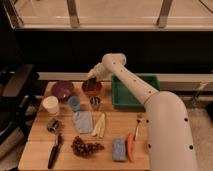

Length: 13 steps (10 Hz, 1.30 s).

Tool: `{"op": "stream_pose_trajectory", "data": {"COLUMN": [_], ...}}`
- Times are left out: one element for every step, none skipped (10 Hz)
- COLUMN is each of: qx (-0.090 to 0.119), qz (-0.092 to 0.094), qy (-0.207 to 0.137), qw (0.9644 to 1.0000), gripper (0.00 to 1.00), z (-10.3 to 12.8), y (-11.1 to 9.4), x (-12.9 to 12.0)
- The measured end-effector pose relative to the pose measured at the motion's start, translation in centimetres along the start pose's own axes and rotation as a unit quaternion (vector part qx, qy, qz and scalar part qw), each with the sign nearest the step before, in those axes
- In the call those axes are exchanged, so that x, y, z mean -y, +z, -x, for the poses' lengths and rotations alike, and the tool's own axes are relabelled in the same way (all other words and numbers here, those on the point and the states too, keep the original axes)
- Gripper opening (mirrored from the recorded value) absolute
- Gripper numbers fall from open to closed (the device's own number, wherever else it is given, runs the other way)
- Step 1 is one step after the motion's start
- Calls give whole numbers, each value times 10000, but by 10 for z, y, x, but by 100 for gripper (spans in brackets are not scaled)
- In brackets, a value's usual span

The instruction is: Wipe red bowl with eraser

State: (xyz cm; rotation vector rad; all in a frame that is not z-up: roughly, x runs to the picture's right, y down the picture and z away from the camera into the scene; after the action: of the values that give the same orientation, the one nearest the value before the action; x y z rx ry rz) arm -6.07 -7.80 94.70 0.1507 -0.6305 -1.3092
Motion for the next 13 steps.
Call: {"op": "stream_pose_trajectory", "data": {"qx": [55, 99, 114, 115, 95, 93, 90, 85, 96, 135, 165, 232, 328], "qz": [55, 133, 187, 243, 312, 338, 341, 310, 240, 164, 85, 2, -47], "qy": [65, 119, 147, 162, 155, 92, 24, -42, -117, -176, -203, -208, -234], "qw": [9999, 9998, 9997, 9995, 9993, 9993, 9994, 9995, 9996, 9996, 9996, 9995, 9992], "gripper": [0, 0, 0, 0, 0, 0, 0, 0, 0, 0, 0, 0, 0], "z": [5, 8, 9, 8, 2, -5, -11, -16, -18, -17, -15, -10, -1], "y": [-1, -2, -3, -4, -5, -2, 1, 5, 10, 16, 18, 19, 20], "x": [-6, -13, -17, -22, -25, -26, -25, -21, -13, -5, 0, 5, 10]}}
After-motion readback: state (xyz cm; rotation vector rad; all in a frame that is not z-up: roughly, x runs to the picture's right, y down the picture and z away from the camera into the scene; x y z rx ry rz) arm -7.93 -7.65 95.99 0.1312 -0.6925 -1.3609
